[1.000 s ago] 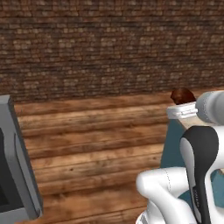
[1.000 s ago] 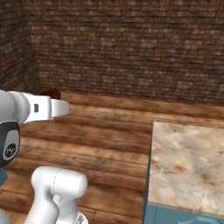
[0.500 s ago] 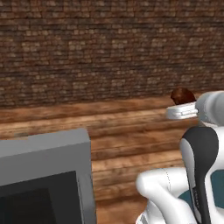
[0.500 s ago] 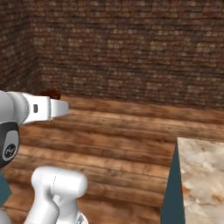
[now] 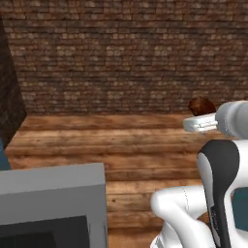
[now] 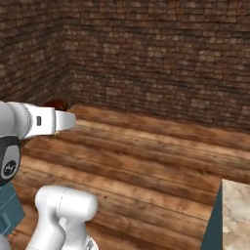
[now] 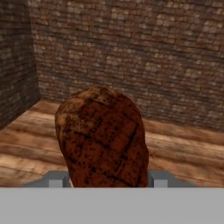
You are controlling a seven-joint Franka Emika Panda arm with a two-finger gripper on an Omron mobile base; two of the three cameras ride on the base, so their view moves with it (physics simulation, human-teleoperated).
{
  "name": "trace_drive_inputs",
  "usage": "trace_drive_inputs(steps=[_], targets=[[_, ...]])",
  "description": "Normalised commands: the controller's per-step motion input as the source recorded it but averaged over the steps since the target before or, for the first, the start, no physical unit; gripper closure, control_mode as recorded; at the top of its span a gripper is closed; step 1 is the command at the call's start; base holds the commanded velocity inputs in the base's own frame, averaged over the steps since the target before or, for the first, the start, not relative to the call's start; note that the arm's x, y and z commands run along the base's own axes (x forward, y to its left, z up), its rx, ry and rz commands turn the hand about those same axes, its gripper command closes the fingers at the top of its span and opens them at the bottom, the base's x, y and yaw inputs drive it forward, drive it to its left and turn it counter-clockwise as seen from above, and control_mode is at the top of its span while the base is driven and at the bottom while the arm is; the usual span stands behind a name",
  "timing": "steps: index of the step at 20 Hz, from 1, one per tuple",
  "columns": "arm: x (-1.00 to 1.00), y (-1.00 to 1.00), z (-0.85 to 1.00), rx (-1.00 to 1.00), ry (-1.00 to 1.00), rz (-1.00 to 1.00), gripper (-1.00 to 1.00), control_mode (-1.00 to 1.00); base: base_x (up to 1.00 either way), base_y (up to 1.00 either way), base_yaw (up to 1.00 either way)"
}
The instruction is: Transport the steak from the fridge to the microwave and turn on the microwave.
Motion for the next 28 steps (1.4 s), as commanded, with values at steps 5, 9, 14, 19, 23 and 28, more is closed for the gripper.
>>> trace_drive_inputs(steps=[5,9,14,19,23,28], targets=[[0.00,0.00,0.00,0.00,0.00,0.00,1.00,1.00,0.00,0.02,0.52],[0.00,0.00,0.00,0.00,0.00,0.00,1.00,1.00,0.00,0.05,0.48],[0.00,0.00,0.00,0.00,0.00,0.00,1.00,1.00,0.00,0.08,0.45],[0.00,0.00,0.00,0.00,0.00,0.00,1.00,1.00,0.10,0.03,0.44],[0.00,0.00,0.00,0.00,0.00,0.00,1.00,1.00,0.40,0.02,0.38],[0.00,0.00,0.00,0.00,0.00,0.00,1.00,1.00,0.83,0.00,0.29]])
